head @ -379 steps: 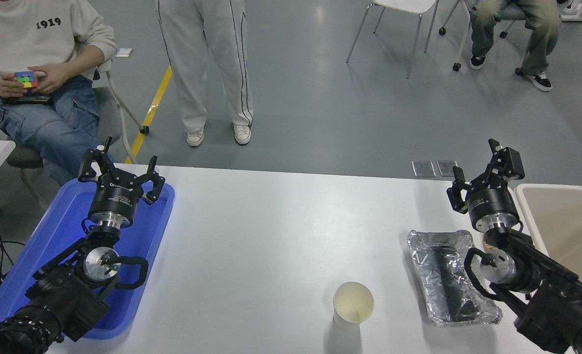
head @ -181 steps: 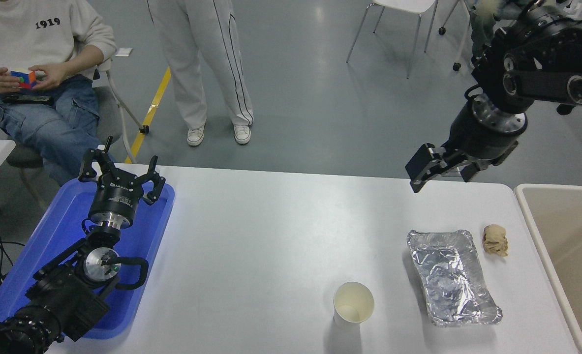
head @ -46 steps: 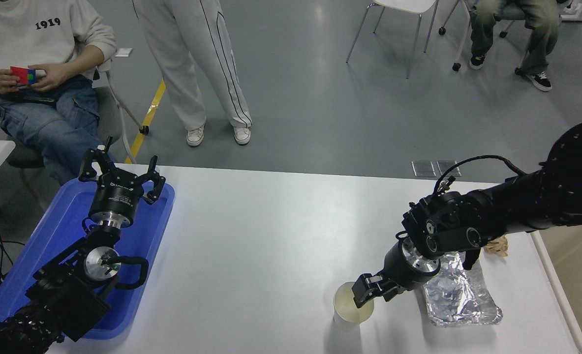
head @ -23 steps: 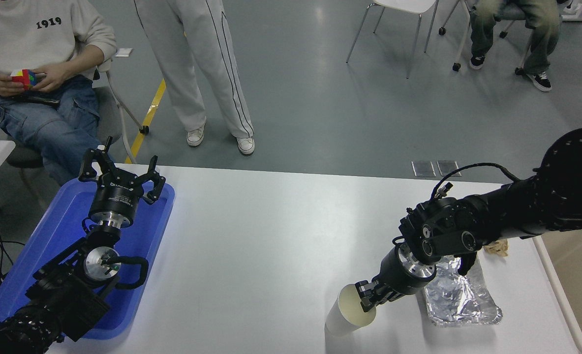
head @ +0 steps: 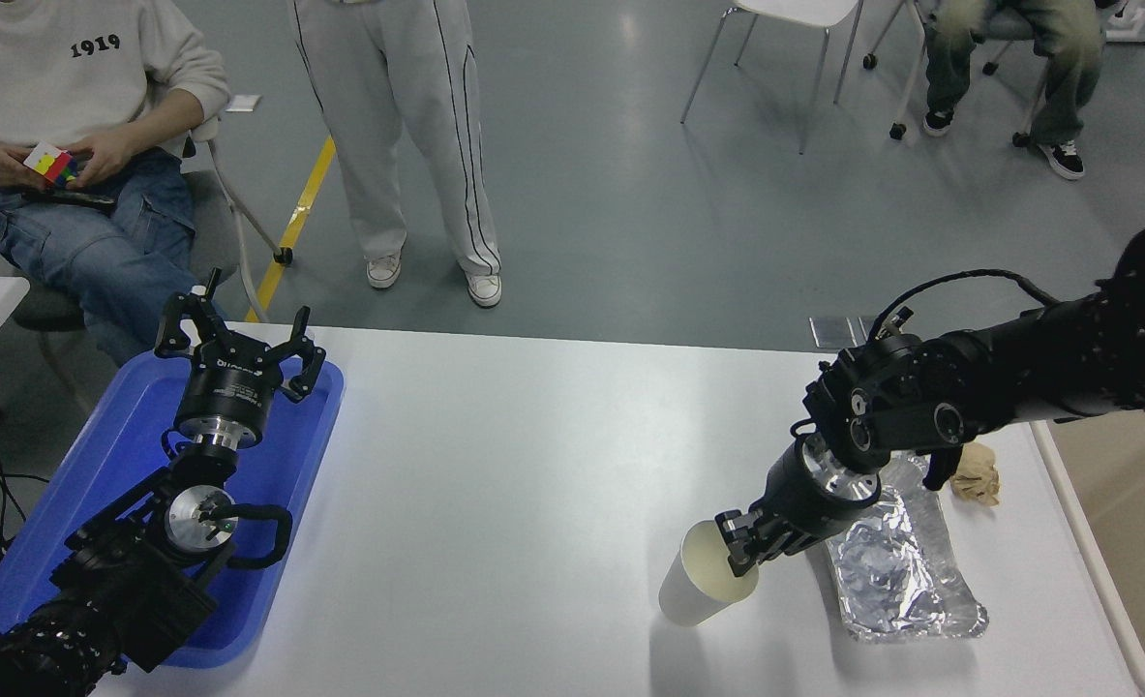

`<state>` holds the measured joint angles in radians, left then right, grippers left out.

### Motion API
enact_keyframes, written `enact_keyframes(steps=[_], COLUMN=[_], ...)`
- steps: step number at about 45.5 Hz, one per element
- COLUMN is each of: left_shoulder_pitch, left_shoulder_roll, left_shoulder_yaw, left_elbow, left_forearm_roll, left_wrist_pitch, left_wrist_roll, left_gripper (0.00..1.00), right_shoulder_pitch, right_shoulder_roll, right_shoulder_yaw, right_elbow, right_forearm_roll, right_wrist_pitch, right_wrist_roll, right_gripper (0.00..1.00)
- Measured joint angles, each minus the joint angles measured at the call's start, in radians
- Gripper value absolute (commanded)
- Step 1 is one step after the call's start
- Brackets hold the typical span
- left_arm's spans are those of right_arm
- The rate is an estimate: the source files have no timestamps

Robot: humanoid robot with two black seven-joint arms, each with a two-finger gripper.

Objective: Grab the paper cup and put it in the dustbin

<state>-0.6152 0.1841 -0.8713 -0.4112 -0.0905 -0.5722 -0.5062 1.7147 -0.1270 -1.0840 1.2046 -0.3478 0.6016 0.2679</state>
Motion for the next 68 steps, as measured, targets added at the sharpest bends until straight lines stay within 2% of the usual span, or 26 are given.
enact_keyframes(steps=[9, 19, 36, 68], left_shoulder_pitch=[0.0, 0.0, 0.0, 0.0], left_shoulder_roll=[0.0, 0.0, 0.0, 0.0], left_shoulder_yaw=[0.0, 0.0, 0.0, 0.0], left_elbow=[-0.001, -0.001, -0.001, -0.001], left_forearm_roll=[0.0, 0.0, 0.0, 0.0], left_wrist_pitch=[0.0, 0.0, 0.0, 0.0], left_wrist_roll=[0.0, 0.0, 0.0, 0.0], left_gripper=[1.0, 1.0, 1.0, 1.0], right_shoulder_pitch=[0.143, 0.35, 0.559, 0.663], right_shoulder_roll=[-0.036, -0.088, -0.108, -0.124], right_shoulder_yaw=[-0.05, -0.107, -0.164, -0.206], right_elbow=[0.024, 0.101, 0.156, 0.169], right_forearm_roll=[0.0, -0.004, -0.007, -0.006], right_wrist_pitch=[0.114, 0.162, 0.18, 0.184], right_wrist_roll=[0.002, 0.002, 0.003, 0.002], right_gripper=[0.0, 0.0, 0.0, 0.0])
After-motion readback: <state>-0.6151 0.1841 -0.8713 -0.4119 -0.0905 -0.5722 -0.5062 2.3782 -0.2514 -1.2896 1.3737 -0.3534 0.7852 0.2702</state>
